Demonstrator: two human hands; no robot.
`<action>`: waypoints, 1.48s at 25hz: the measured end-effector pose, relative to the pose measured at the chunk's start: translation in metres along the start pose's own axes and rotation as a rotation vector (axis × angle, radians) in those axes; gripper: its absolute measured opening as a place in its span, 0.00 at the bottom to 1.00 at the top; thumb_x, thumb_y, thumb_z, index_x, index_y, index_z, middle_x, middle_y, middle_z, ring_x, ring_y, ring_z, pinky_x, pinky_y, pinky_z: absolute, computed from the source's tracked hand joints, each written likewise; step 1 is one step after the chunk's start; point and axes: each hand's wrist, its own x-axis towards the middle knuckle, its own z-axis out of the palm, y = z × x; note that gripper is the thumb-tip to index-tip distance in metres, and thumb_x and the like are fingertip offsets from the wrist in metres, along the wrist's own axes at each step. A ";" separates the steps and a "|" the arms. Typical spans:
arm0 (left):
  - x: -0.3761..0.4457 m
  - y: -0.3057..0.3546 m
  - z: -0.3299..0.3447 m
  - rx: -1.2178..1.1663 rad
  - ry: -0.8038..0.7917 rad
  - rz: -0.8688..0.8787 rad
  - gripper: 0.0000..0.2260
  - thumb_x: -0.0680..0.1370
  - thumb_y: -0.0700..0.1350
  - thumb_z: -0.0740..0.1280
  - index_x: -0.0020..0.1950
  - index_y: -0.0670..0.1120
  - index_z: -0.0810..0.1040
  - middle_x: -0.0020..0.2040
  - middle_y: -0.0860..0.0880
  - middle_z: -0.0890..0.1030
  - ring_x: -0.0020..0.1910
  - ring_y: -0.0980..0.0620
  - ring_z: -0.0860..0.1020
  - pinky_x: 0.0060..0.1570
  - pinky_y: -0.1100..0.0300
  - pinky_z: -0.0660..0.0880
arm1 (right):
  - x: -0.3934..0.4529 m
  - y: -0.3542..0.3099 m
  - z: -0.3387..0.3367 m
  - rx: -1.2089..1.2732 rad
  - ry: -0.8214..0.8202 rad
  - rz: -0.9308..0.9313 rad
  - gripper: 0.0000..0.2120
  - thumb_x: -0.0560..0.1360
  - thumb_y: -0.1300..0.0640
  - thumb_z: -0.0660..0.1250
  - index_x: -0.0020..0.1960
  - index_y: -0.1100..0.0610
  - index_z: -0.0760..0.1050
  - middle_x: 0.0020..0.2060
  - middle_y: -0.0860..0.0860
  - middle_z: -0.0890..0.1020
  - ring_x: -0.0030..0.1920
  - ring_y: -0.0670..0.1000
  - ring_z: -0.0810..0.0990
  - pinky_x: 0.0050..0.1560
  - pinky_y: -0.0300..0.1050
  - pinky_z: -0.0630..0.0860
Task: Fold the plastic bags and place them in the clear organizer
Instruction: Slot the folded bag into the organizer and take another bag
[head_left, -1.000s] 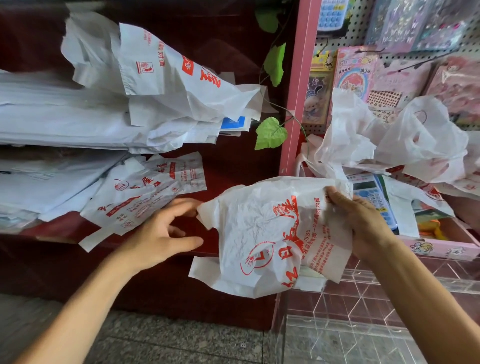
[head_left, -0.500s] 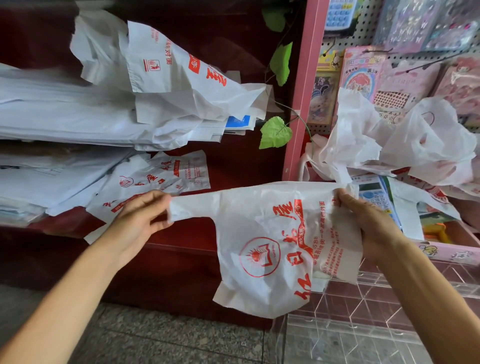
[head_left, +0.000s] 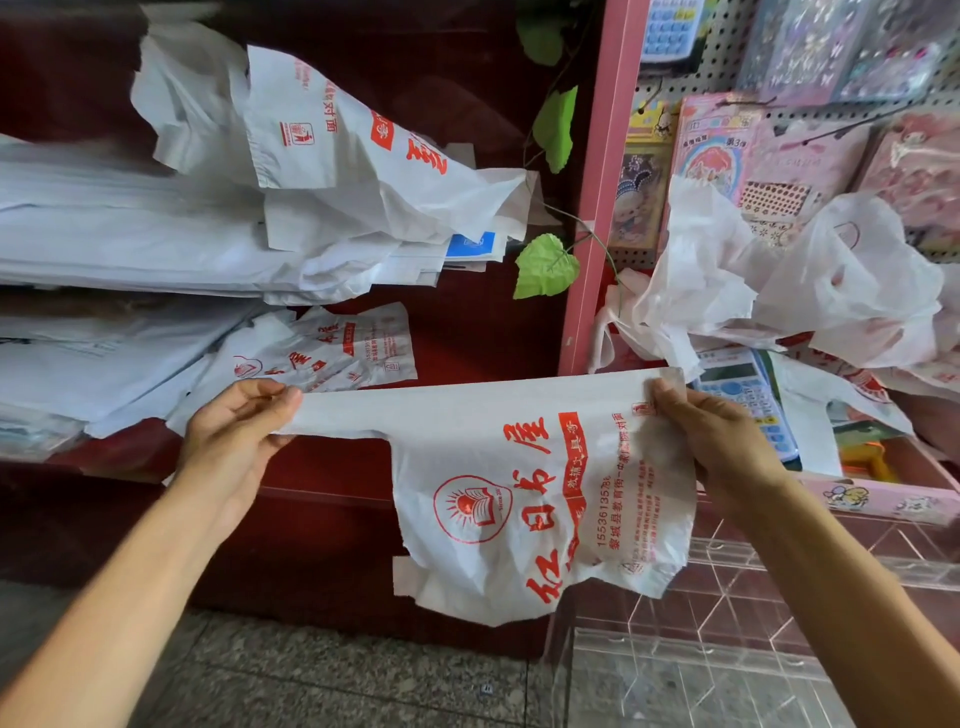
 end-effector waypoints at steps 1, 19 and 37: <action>0.001 -0.003 -0.001 0.127 0.021 0.021 0.09 0.75 0.35 0.71 0.43 0.49 0.78 0.38 0.53 0.82 0.44 0.52 0.77 0.40 0.64 0.73 | -0.002 -0.003 0.002 -0.034 -0.019 -0.032 0.17 0.78 0.48 0.66 0.49 0.62 0.80 0.45 0.60 0.86 0.40 0.58 0.85 0.41 0.51 0.84; -0.047 0.015 0.069 0.186 -0.243 -0.022 0.07 0.74 0.40 0.71 0.50 0.39 0.82 0.48 0.41 0.85 0.46 0.46 0.83 0.48 0.55 0.79 | -0.020 0.006 0.040 -0.641 -0.566 -0.274 0.11 0.77 0.51 0.70 0.42 0.59 0.81 0.34 0.54 0.83 0.33 0.51 0.79 0.34 0.53 0.75; -0.041 -0.003 0.068 0.295 -0.126 -0.094 0.10 0.77 0.43 0.70 0.58 0.52 0.83 0.54 0.55 0.83 0.57 0.59 0.78 0.59 0.58 0.72 | -0.060 -0.036 0.065 -0.183 -0.439 -0.559 0.04 0.74 0.58 0.70 0.46 0.57 0.83 0.36 0.54 0.84 0.33 0.51 0.80 0.34 0.47 0.78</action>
